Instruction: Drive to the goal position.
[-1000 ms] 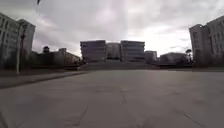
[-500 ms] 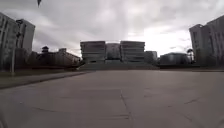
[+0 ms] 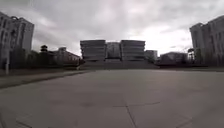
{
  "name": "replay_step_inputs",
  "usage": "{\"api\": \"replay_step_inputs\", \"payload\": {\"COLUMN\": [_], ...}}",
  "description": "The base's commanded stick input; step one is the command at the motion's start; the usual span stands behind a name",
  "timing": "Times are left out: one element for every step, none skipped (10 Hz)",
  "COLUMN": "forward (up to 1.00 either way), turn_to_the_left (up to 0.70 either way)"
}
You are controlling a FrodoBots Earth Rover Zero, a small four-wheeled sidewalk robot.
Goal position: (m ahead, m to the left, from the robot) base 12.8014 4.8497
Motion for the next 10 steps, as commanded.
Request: {"api": "replay_step_inputs", "payload": {"forward": [1.0,1.0,1.0,1.0,1.0,1.0,1.0,1.0,1.0,1.0], "turn_to_the_left": [0.0,0.0,0.0,0.0,0.0,0.0,0.0,0.0,0.0,0.0]}}
